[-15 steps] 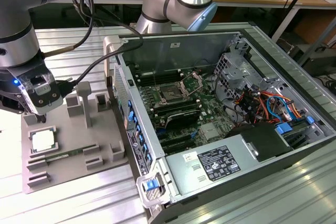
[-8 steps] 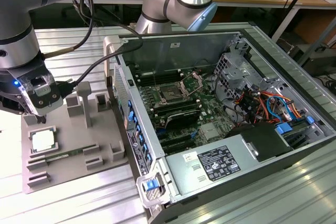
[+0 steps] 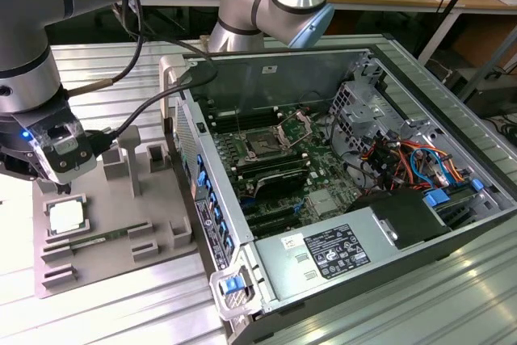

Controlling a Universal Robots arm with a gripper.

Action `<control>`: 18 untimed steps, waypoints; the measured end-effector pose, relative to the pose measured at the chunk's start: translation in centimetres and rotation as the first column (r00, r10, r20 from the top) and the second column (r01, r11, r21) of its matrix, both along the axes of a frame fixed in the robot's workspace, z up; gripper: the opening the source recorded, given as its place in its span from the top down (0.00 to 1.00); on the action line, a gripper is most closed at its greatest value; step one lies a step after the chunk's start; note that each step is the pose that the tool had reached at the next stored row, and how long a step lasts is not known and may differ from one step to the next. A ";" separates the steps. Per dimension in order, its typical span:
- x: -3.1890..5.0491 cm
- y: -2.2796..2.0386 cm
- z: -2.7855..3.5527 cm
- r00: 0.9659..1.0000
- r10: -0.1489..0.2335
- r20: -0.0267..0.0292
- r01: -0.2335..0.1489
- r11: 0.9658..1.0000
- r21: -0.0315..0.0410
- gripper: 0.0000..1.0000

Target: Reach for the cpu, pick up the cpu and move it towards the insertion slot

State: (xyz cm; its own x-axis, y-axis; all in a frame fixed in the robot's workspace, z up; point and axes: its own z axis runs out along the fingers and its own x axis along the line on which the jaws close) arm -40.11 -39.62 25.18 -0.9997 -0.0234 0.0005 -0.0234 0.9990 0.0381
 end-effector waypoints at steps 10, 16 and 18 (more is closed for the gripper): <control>-0.17 -0.50 -0.27 1.000 0.001 0.000 -0.001 1.000 0.000 0.89; -0.28 -0.82 -0.44 1.000 0.002 0.000 -0.002 1.000 0.000 0.89; -0.32 -0.93 -0.51 1.000 0.002 0.000 -0.002 1.000 0.000 0.89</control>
